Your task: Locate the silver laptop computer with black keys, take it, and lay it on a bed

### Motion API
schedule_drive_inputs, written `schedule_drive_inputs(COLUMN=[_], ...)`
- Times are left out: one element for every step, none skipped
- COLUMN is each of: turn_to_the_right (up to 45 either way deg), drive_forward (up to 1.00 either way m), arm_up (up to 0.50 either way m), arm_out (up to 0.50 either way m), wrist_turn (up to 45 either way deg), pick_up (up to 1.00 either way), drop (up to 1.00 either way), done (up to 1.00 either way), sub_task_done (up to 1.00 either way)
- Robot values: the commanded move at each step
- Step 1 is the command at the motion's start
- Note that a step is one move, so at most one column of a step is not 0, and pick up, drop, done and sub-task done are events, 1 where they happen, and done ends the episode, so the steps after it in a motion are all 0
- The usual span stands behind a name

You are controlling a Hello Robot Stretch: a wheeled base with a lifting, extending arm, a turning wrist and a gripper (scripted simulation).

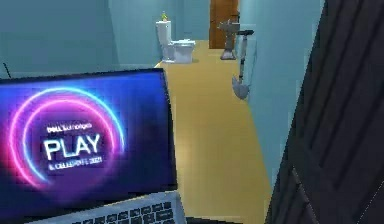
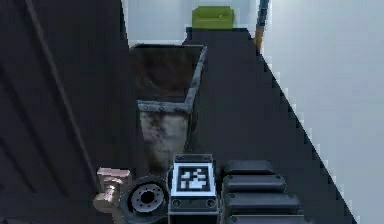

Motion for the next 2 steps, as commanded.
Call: schedule_drive_inputs(turn_to_the_right=[0.0, 0.0], drive_forward=[1.0, 1.0], arm_up=[0.0, 0.0], arm_out=[0.0, 0.0], wrist_turn=[0.0, 0.0], pick_up=[0.0, 0.0], drop=[0.0, 0.0], done=[0.0, 0.0], sub_task_done=[0.0, 0.0])
